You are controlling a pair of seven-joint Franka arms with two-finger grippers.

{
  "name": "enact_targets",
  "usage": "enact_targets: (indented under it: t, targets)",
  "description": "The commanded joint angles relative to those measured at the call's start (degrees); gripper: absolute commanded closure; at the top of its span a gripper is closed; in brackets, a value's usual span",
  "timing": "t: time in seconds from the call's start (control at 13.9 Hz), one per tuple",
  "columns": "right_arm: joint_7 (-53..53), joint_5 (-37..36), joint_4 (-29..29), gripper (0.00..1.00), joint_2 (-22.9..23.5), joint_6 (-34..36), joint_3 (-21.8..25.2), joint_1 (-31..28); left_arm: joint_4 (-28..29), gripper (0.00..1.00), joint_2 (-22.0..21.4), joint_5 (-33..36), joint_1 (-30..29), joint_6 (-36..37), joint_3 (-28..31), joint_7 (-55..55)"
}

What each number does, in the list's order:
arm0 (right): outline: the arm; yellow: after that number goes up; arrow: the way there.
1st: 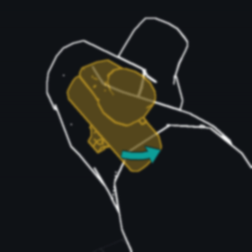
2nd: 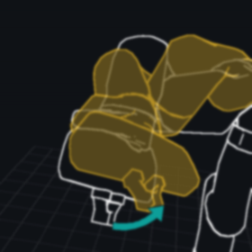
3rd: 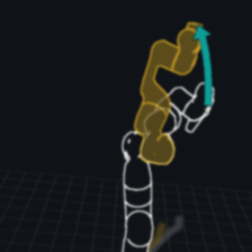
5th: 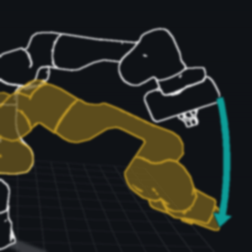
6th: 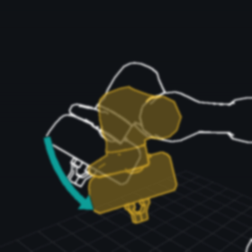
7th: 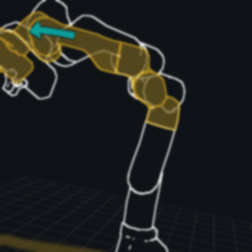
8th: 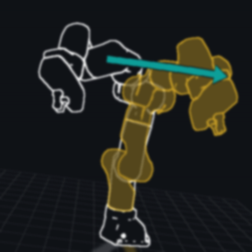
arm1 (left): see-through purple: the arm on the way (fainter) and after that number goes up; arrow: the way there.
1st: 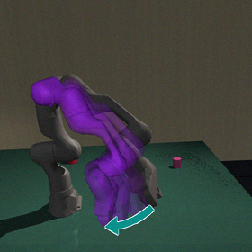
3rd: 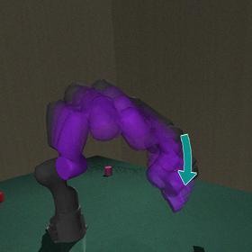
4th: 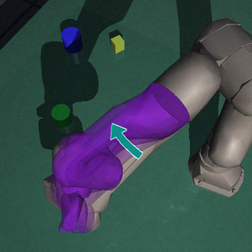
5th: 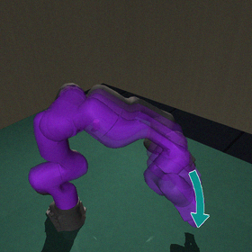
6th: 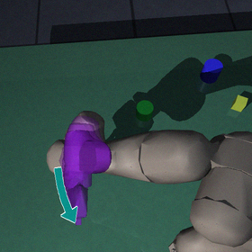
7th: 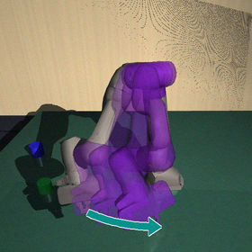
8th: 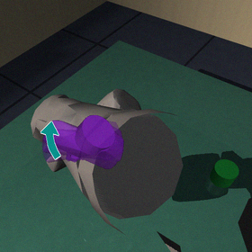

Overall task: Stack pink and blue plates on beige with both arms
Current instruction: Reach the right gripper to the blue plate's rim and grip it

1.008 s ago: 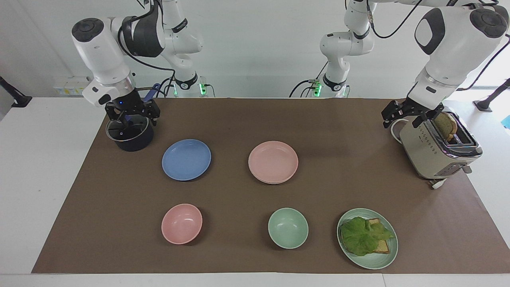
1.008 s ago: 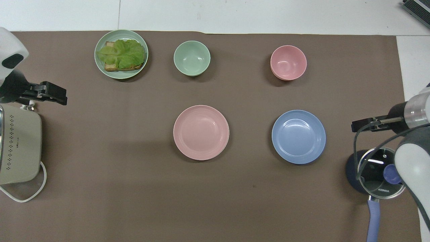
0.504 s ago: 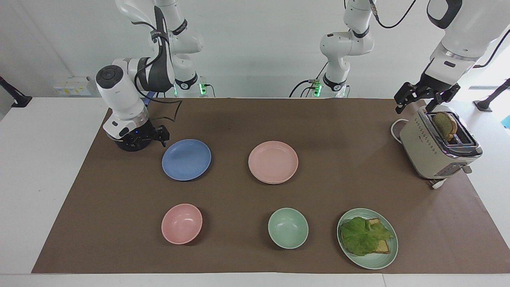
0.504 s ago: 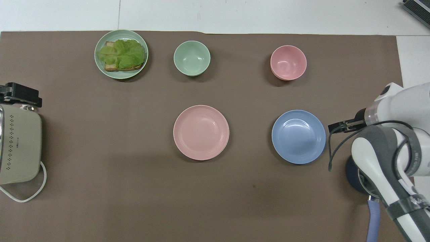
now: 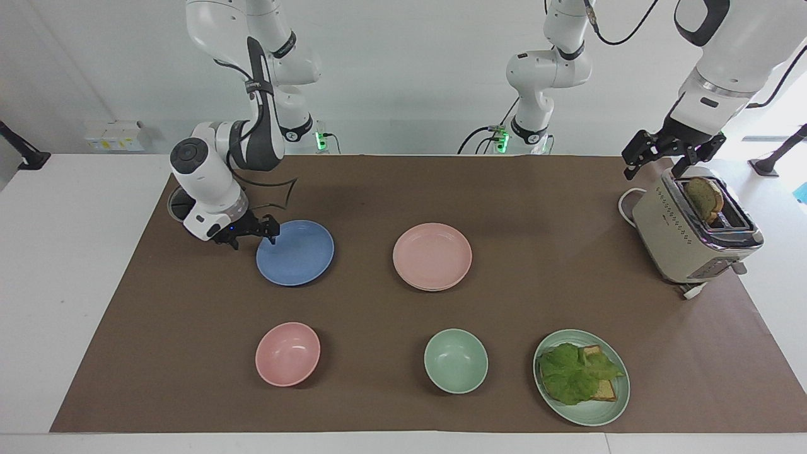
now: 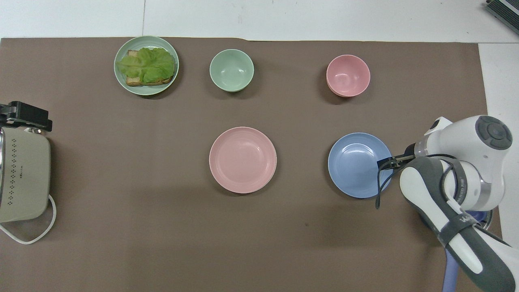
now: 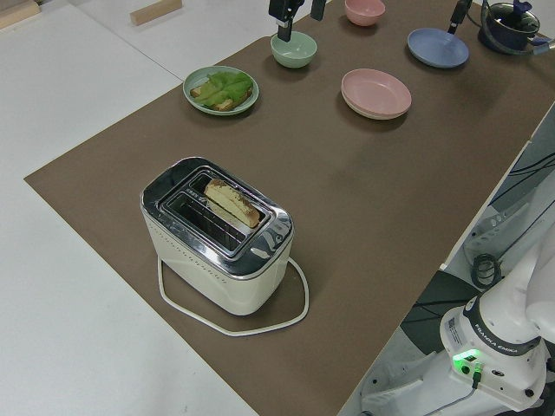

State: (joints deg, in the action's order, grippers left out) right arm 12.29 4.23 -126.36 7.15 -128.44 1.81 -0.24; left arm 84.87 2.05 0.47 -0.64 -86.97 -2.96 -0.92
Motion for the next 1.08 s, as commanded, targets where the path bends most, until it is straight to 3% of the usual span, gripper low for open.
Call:
enact_targets:
  t: [0.0,0.07,0.14,0.29,0.43,0.5,0.79,1.01]
  targets:
    - [2.92,1.66,-1.25,0.0,1.29,-2.43,-0.14,-0.73,0.3,0.0,-0.73,0.15,-0.5,0.84,-0.29,0.48]
    - [2.92,1.66,-1.25,0.0,1.29,-2.43,-0.14,-0.73,0.3,0.0,-0.81,0.15,-0.5,0.84,-0.29,0.48]
    - [2.92,1.66,-1.25,0.08,1.29,-2.43,-0.14,-0.73,0.3,0.0,-0.73,0.15,-0.5,0.93,-0.29,0.48]
    - [2.92,1.75,-1.25,0.56,1.38,-2.34,-0.14,-0.73,0.3,0.0,-0.82,0.15,-0.5,0.93,-0.29,0.48]
    - [2.74,1.75,-1.25,0.9,1.91,-2.26,-0.14,-0.82,0.3,0.0,-0.81,0.15,-0.5,0.93,-0.29,0.48]
    - [2.39,1.75,-1.25,1.0,1.99,-2.26,-0.14,-0.82,0.3,0.0,-0.73,0.15,-0.5,0.93,-0.29,0.48]
    - [2.56,1.75,0.5,1.0,2.35,-0.68,-0.14,-0.91,0.3,0.0,-0.81,0.15,-0.5,0.93,-0.29,0.48]
    - [2.65,1.75,3.48,1.0,0.25,4.76,-0.14,-0.82,0.3,0.0,-0.73,0.15,-0.5,0.84,-0.29,0.48]
